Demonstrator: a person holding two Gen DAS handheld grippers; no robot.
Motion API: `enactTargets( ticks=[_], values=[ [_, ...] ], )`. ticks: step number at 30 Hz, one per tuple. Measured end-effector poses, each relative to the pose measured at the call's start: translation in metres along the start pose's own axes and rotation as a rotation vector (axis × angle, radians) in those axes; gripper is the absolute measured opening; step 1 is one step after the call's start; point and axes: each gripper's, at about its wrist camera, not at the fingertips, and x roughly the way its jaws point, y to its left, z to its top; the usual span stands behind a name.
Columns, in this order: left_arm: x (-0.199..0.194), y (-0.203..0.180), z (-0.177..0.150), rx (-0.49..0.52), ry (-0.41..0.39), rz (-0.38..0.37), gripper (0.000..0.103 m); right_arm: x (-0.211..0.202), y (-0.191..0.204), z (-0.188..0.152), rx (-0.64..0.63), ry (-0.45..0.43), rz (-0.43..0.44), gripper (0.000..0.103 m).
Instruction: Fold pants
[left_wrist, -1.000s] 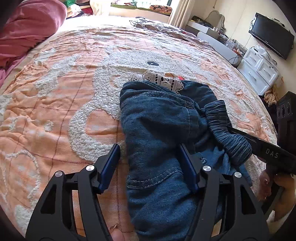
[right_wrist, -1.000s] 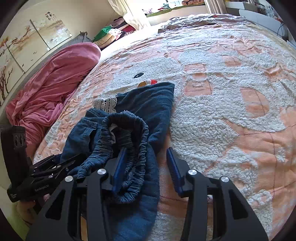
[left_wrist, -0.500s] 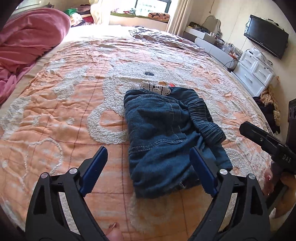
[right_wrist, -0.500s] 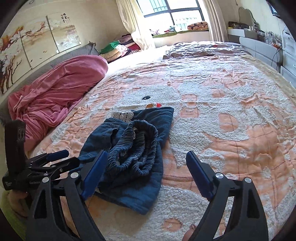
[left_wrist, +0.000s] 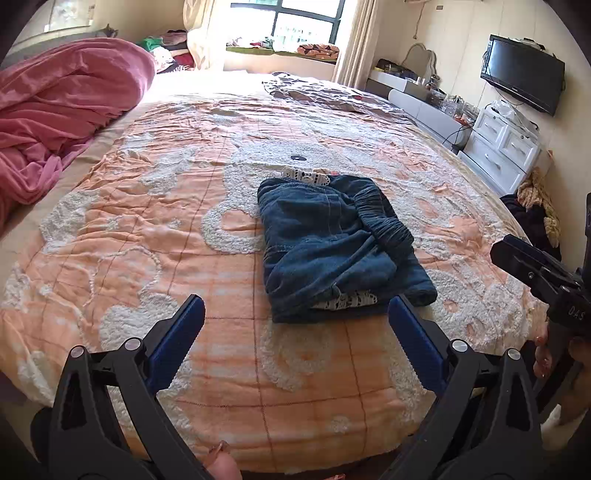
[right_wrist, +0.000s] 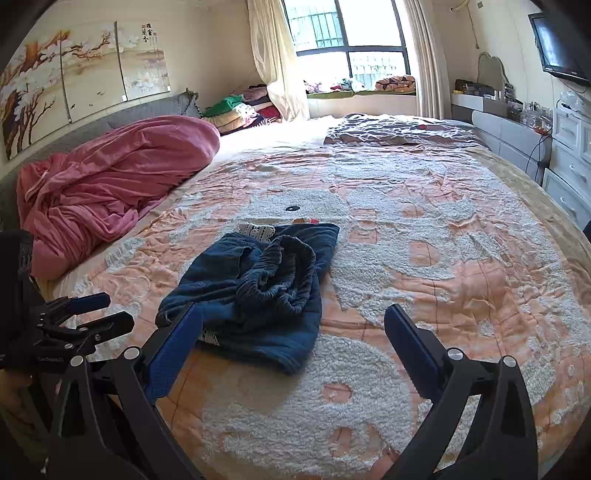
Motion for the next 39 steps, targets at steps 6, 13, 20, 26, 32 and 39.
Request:
enactTargets(
  ticks=[6,13,20,26,32,39],
  values=[
    [0.002,0.004,-0.028,-0.032,0.031,0.012,0.093,-0.003,-0.001,-0.024,0.003,0.034,-0.017,0.098],
    [0.010,0.003,-0.043,-0.041,0.036,0.020,0.094,0.001,-0.007,-0.051,0.012,0.056,-0.069,0.098],
    [0.017,0.000,-0.050,-0.037,0.049,0.027,0.094,0.009,-0.017,-0.067,0.046,0.077,-0.092,0.098],
    [0.021,-0.003,-0.054,-0.032,0.063,0.027,0.094,0.010,-0.012,-0.068,0.028,0.074,-0.087,0.098],
    [0.020,-0.007,-0.054,-0.019,0.062,0.023,0.094,0.011,-0.014,-0.068,0.036,0.083,-0.085,0.098],
    [0.021,-0.006,-0.055,-0.021,0.074,0.028,0.094,0.012,-0.015,-0.069,0.046,0.089,-0.083,0.098]
  ],
)
